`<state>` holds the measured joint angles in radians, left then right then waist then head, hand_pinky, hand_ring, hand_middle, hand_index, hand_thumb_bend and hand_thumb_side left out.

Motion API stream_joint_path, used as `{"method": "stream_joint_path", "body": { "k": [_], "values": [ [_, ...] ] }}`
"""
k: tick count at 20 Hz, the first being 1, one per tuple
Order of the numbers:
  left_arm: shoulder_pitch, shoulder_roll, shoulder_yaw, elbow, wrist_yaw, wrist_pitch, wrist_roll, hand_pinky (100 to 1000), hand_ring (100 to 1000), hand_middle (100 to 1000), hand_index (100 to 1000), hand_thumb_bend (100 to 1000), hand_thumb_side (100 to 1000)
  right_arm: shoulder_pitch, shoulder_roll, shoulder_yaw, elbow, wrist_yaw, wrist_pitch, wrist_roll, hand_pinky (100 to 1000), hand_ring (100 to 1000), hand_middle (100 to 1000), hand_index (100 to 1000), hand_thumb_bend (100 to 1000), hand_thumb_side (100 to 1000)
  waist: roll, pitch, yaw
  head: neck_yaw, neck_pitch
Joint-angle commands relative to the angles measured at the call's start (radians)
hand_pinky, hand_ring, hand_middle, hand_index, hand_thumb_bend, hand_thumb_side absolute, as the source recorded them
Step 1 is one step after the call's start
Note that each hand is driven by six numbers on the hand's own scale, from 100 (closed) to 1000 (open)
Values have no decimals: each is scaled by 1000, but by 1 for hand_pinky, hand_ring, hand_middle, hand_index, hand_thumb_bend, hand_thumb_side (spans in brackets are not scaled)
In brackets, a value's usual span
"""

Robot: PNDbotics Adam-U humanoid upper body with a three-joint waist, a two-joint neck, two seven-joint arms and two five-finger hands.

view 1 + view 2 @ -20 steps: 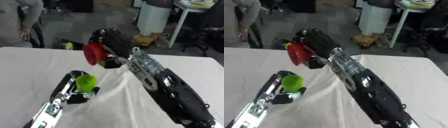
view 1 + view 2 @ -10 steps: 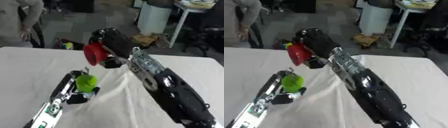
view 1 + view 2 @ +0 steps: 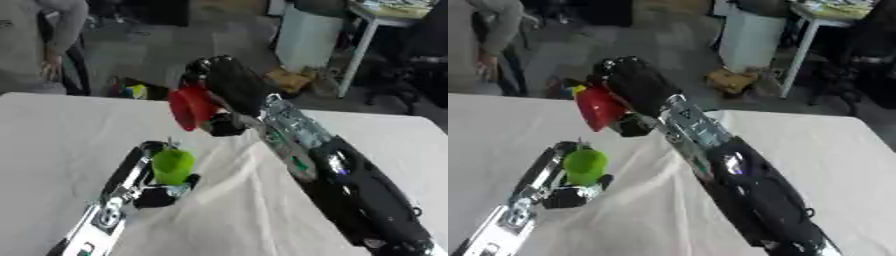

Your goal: Pour the contents of one cup into another cup.

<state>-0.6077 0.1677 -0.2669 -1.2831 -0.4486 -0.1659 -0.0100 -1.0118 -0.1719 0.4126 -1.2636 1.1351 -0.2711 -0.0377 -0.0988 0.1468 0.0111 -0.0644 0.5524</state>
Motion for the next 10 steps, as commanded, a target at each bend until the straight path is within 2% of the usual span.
{"method": "stream_joint_path", "body": {
  "k": [1,10],
  "values": [
    [-17,13,0,-22,1,-3,0,100,224,339,569,258,241,-25,-19,-14,-15,9,-2,-2,514,407,473,596,100,100,5,-20,-3,2,-8],
    [-17,13,0,-22,0,-2,1,100,224,338,569,258,240,-27,-20,-13,-20,32,-11,-6,520,411,475,596,100,100,7,-21,-5,3,-8]
  ]
}}
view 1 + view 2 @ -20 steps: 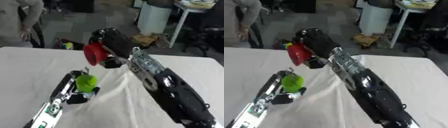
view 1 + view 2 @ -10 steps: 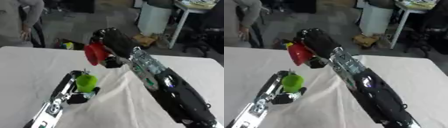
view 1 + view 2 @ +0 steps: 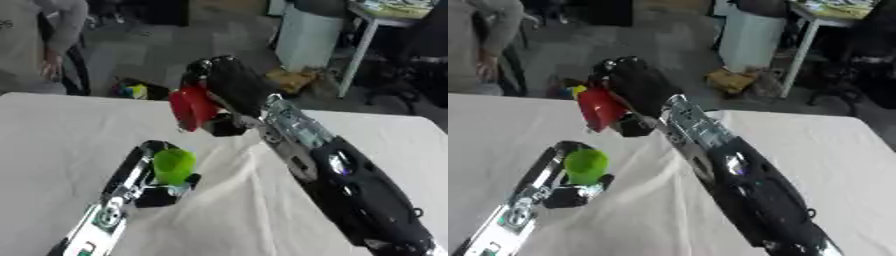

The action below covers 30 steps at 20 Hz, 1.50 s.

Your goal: Pour the contents of one cup into another cup.

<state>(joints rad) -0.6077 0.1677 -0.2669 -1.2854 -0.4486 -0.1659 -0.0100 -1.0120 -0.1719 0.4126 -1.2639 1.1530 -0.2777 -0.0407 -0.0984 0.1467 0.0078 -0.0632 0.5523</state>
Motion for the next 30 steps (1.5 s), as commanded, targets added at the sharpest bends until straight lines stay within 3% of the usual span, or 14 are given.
{"method": "stream_joint_path", "body": {
  "k": [1,24,30],
  "values": [
    [-17,13,0,-20,0,-2,1,100,224,338,569,258,241,-26,-20,-13,-19,17,-6,-4,520,412,475,596,100,100,7,-21,-2,2,-8],
    [-17,14,1,-19,-1,-3,0,100,224,338,569,254,242,-25,-22,-14,-21,23,-5,-11,526,413,474,595,100,100,9,-23,-6,6,-7],
    [-17,17,8,-18,2,0,6,100,223,338,569,252,243,-15,-26,-30,-23,-40,33,-18,514,404,465,598,100,100,12,-24,-5,9,-7]
  ]
}}
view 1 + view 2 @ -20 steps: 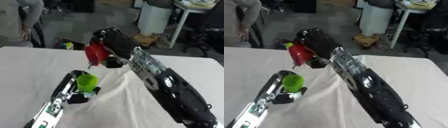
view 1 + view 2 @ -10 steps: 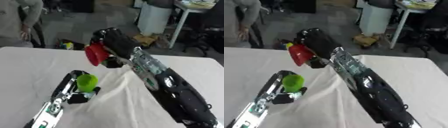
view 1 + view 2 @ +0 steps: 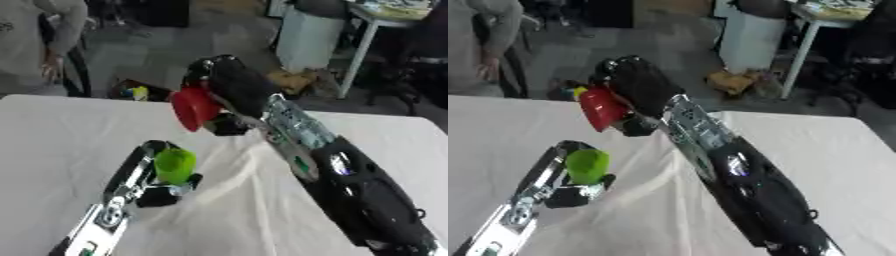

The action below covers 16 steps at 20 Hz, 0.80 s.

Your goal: Pour the contents of one cup into another cup.

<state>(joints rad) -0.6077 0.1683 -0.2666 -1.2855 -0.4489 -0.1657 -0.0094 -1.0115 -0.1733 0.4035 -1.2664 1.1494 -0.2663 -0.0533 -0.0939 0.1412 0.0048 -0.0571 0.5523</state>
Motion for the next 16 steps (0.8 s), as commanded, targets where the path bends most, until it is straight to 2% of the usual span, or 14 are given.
{"method": "stream_joint_path", "body": {
  "k": [1,4,10,16],
  "values": [
    [-17,17,9,-17,2,0,7,100,223,338,569,252,243,-15,-27,-23,-23,-54,31,-5,514,404,465,598,100,100,8,-19,-2,3,-7],
    [-16,19,13,-16,1,1,11,100,224,338,569,255,243,-6,-30,-37,-29,-98,60,-6,503,396,458,600,100,100,10,-19,-3,5,-8],
    [-11,25,33,-6,-7,5,27,100,224,339,568,260,244,40,-49,-92,-51,-321,181,-36,479,380,443,606,100,100,14,-19,-6,13,-11],
    [-5,34,57,-7,-10,11,50,100,224,339,568,259,243,104,-58,-158,-42,-557,293,-113,458,369,430,611,100,100,18,-17,-9,21,-16]
  ]
}}
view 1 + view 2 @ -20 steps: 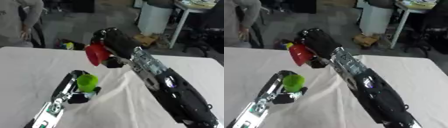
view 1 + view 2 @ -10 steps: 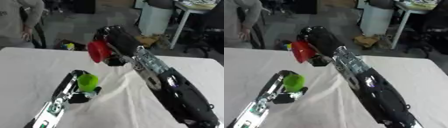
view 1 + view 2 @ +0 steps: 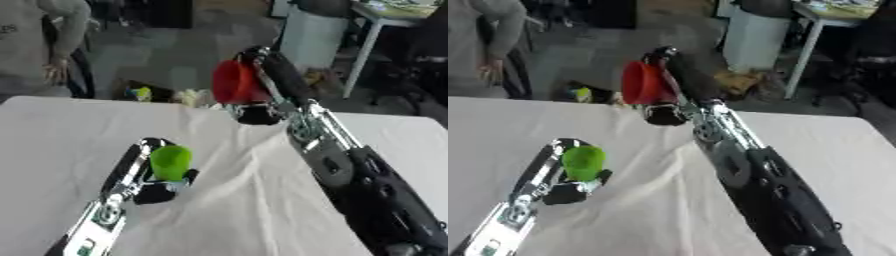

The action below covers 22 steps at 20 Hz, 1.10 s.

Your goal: Pour the contents of one cup into another cup.

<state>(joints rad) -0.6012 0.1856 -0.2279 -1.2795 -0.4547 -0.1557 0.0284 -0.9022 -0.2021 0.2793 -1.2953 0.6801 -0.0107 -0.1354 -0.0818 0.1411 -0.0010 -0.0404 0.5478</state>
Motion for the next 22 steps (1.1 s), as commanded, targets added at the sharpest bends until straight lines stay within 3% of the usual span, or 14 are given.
{"method": "stream_joint_path", "body": {
  "k": [1,8,11,15,16,20,21,22],
  "values": [
    [-11,18,22,-13,-4,2,16,100,224,340,568,259,244,4,-31,-42,-8,-120,51,-46,455,367,428,611,100,100,7,-16,-4,6,-13],
    [-16,29,41,7,-28,-9,45,100,236,351,576,293,254,76,-34,-82,47,-297,84,-139,447,364,423,612,100,100,11,-12,-13,13,-16],
    [-20,28,46,35,-42,-34,58,123,264,376,587,391,288,97,-35,-84,61,-331,81,-156,446,364,422,613,100,100,11,-9,-19,13,-17],
    [-22,22,52,74,-56,-71,76,130,268,380,589,401,292,106,-35,-83,63,-347,78,-165,446,364,422,613,100,100,11,-7,-23,13,-17],
    [-22,22,53,79,-58,-75,78,198,313,420,628,528,348,108,-35,-83,63,-348,77,-166,446,364,422,613,100,100,11,-6,-23,13,-17],
    [-20,13,67,148,-97,-108,118,275,381,477,673,692,409,120,-35,-81,54,-358,75,-165,446,364,421,613,100,100,6,-1,-29,11,-18],
    [-20,11,69,164,-107,-119,127,275,381,477,673,692,409,122,-35,-80,53,-359,75,-164,446,364,421,613,100,100,6,-1,-30,10,-18],
    [-19,10,70,177,-118,-128,135,308,415,508,703,768,435,124,-35,-80,52,-363,75,-163,445,364,421,613,100,100,5,0,-31,10,-18]
  ]
}}
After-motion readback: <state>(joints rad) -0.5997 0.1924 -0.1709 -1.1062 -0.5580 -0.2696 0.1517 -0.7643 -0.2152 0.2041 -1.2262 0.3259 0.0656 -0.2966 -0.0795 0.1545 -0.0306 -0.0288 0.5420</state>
